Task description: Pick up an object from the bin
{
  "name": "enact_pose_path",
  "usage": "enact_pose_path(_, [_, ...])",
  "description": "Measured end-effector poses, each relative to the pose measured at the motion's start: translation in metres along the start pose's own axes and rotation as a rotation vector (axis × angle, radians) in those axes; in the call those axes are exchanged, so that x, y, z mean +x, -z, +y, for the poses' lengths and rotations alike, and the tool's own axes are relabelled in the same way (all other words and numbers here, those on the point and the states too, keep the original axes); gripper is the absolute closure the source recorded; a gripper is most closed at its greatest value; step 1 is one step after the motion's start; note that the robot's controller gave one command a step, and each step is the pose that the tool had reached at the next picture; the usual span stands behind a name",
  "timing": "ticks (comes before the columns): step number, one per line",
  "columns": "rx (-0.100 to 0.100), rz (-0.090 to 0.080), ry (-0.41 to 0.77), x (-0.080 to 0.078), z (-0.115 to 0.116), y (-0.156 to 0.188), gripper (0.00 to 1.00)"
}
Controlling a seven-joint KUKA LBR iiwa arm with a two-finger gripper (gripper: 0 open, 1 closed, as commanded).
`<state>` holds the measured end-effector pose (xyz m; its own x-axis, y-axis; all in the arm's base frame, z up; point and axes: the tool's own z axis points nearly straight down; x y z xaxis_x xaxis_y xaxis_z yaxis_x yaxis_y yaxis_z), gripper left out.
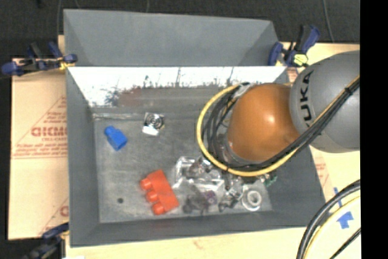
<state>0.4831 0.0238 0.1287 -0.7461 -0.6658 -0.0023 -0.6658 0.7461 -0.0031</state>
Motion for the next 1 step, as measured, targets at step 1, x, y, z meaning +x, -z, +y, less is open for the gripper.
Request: enact_pose_path(1, [-0.004,-0.001,-0.196,0.0048,-0.0177,-0.0484,0.0])
